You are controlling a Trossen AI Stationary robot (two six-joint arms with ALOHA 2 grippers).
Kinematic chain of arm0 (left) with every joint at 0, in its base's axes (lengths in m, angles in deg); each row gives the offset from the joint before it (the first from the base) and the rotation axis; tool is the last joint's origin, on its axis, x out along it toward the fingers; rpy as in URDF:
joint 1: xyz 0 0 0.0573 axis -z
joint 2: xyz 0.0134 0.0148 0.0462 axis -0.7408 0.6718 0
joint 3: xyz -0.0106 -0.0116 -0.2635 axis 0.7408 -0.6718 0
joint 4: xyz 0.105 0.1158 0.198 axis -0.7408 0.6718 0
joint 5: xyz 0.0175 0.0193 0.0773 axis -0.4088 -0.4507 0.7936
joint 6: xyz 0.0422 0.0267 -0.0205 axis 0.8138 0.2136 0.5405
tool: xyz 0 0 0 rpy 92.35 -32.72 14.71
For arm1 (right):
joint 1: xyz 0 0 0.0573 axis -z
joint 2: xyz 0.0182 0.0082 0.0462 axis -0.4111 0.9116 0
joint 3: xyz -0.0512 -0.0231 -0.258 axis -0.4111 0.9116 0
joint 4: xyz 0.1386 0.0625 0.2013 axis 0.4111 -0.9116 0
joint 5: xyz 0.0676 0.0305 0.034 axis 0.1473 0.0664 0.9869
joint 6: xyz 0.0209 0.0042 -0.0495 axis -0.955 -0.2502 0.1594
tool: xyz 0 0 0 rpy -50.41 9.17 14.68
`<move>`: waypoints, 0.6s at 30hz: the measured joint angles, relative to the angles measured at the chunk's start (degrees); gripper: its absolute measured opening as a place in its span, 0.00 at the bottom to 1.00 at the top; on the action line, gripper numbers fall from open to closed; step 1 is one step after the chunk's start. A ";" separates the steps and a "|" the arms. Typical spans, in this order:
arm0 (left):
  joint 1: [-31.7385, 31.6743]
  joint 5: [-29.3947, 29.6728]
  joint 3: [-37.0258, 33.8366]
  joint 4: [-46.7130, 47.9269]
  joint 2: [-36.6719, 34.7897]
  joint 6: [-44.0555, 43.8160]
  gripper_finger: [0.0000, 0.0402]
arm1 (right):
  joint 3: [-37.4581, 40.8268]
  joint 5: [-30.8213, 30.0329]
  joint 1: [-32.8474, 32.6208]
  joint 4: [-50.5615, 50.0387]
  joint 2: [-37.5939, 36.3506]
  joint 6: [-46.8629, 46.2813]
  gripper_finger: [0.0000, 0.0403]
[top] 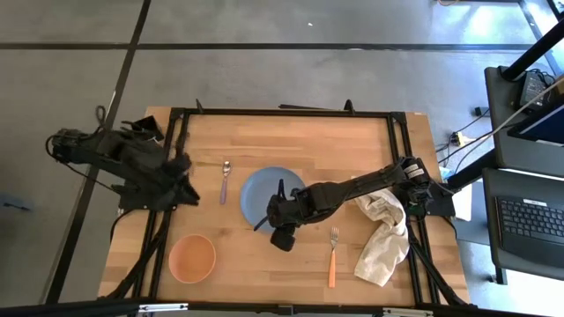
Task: Set table place
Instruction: Stack the orange bowl on the blue plate
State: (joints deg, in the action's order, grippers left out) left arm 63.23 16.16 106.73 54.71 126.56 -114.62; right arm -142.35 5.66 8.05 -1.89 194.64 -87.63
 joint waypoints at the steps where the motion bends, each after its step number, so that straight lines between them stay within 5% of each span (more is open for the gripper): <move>1: 1.06 -0.52 -0.32 1.24 0.82 0.02 0.25 | 0.00 0.00 -0.02 0.47 0.00 -0.18 0.31; 11: 11.00 -1.67 -2.71 3.25 7.92 0.35 0.17 | 0.00 -0.02 -0.15 11.96 0.00 -3.80 0.31; 18: 17.35 2.11 -2.72 3.31 12.55 7.03 0.22 | 0.00 -0.20 -0.15 20.06 0.00 -4.53 0.31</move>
State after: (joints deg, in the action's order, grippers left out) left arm 80.58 18.27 104.01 58.03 139.11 -107.59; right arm -142.35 5.46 7.90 18.17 194.64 -92.15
